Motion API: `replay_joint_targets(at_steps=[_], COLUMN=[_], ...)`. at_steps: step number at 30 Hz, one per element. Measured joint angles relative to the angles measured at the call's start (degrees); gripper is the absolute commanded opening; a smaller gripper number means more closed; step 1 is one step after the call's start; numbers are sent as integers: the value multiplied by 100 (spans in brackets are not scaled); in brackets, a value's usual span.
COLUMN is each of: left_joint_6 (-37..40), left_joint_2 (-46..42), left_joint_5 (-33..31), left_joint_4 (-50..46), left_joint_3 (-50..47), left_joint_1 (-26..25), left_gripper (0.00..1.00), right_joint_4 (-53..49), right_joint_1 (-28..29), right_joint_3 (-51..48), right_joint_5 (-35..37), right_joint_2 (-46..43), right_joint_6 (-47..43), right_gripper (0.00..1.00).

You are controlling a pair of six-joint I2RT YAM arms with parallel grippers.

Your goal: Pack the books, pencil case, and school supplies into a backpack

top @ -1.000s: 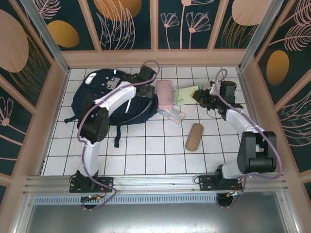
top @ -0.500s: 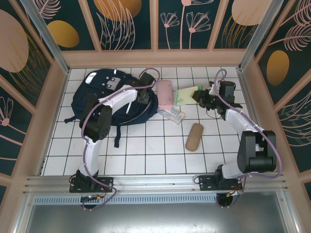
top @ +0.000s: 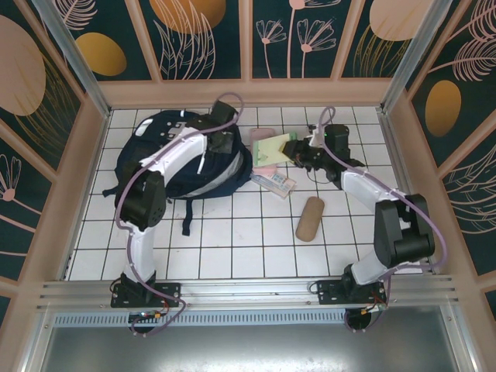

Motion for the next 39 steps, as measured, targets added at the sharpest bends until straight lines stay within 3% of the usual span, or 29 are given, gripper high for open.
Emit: replay_joint_targets(at_steps=[18, 25, 26, 29, 32, 39], left_joint_6=[-361, -581, -603, -638, -640, -638], left_joint_2=[-839, -887, -892, -914, -944, -946], left_joint_5=[1325, 1867, 1919, 2015, 2059, 2170], left_joint_4=[-710, -713, -713, -715, -715, -713], left_joint_3=[968, 979, 979, 979, 979, 979], left_joint_1=[1130, 1401, 1423, 1467, 1504, 1534], left_gripper=[0, 0, 0, 0, 0, 0], right_joint_4=[2138, 2306, 2260, 1650, 734, -1228], right_joint_1=[1567, 2184, 2262, 2448, 2566, 2546], right_joint_3=[2050, 3558, 3827, 4854, 5440, 6297], right_joint_5=[605, 984, 1034, 1106, 1226, 1611], right_joint_2=[3008, 4310, 4489, 5031, 5171, 5171], right_joint_6=[1851, 2516, 2577, 2557, 2236, 1268], right_gripper=[0, 0, 2, 27, 46, 57])
